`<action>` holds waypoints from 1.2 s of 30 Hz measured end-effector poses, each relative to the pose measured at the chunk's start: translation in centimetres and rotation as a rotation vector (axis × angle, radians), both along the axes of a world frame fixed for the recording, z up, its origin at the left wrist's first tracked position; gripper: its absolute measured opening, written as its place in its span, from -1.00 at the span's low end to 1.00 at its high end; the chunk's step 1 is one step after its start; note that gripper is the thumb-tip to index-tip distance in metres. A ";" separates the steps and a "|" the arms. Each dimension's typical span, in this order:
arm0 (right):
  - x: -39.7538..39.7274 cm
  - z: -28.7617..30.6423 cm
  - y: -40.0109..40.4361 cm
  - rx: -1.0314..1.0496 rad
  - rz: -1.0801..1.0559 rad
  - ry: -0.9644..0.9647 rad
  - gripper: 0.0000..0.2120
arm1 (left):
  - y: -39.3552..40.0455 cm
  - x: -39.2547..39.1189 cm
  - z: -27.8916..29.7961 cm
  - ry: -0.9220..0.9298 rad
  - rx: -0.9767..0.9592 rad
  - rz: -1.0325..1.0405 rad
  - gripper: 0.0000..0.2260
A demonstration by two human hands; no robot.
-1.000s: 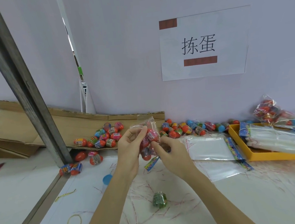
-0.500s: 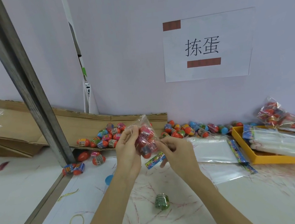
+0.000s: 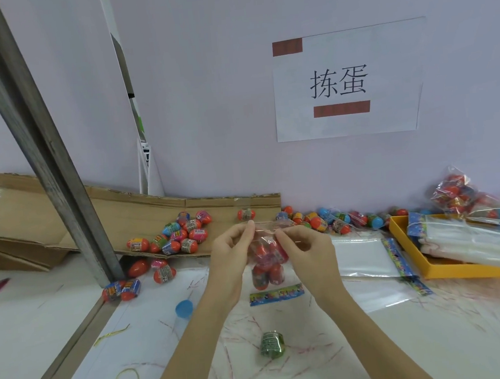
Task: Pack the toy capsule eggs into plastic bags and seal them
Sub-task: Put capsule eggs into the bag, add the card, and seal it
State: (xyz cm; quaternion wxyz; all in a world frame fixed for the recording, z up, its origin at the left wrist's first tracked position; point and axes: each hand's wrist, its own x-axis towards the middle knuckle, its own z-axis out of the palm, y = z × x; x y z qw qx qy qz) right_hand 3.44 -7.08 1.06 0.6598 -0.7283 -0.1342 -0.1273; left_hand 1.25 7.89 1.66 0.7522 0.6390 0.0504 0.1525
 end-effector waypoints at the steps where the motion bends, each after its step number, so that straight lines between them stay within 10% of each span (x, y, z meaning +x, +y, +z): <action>1: 0.0 0.0 -0.1 0.003 -0.005 0.014 -0.89 | 0.0 0.0 0.0 0.000 0.038 0.018 -0.79; 14: 0.6 -0.4 -0.6 0.037 -0.138 0.161 -0.88 | 0.8 0.0 0.0 -0.004 -0.039 -0.009 -0.87; 23: -0.7 0.4 0.2 -0.451 -0.326 -0.615 -0.92 | -0.2 -0.3 -0.1 -0.155 0.262 -0.034 -0.91; 36: -0.3 0.2 -0.2 -0.366 -0.235 -0.483 -0.92 | -0.6 -0.5 -0.4 -0.375 0.684 0.049 -0.82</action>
